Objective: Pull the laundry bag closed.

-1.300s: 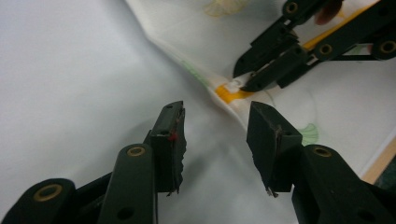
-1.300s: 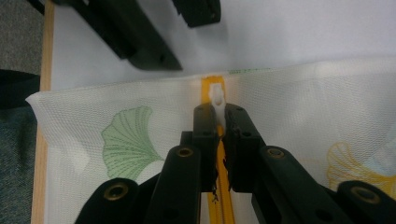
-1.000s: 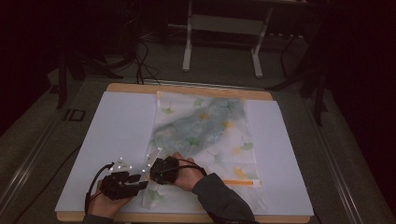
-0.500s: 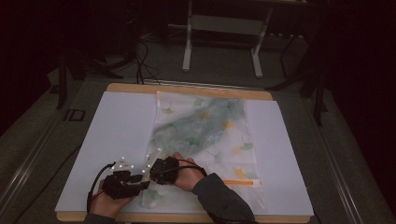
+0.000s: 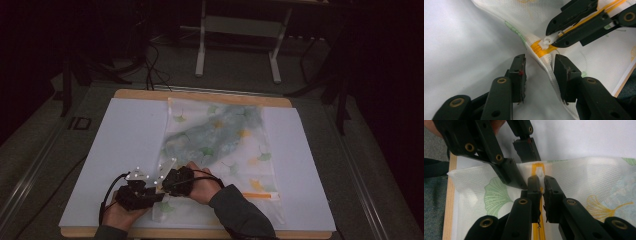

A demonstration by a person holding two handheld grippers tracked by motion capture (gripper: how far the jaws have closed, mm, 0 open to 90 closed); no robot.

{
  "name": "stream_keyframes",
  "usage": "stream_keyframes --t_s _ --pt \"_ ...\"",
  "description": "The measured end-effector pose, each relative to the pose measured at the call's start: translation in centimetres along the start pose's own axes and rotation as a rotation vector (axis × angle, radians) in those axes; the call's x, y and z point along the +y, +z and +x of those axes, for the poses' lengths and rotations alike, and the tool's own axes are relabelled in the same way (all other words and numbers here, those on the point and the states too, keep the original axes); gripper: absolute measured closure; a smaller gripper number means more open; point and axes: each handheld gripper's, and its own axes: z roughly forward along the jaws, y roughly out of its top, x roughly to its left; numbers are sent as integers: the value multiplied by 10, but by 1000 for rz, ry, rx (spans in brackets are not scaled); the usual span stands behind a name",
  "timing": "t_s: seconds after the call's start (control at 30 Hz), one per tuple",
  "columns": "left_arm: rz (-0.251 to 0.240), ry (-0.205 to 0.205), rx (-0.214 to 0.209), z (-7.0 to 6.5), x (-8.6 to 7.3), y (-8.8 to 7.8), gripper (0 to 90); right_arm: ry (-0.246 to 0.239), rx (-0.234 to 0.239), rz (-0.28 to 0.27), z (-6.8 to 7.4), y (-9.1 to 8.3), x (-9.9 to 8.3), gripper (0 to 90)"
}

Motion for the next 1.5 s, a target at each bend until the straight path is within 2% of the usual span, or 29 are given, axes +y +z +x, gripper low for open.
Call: stream_keyframes --t_s 0.1,0.23,0.4,0.73,1.37,1.5 --pt "7 9 -5 -1 0 1 671 2 -1 -2 1 0 0 843" --pt "24 34 1 -3 1 4 779 -1 6 2 1 3 -2 843" --pt "15 31 -3 -3 0 4 854 23 15 4 -1 7 -8 843" --pt "17 49 5 -6 0 4 878 58 55 -10 -6 10 -19 846" --pt "-13 42 -5 -7 0 0 881 50 32 5 -3 13 -26 846" --pt "-26 37 -14 -6 0 -2 881 37 16 25 -2 13 -28 846"
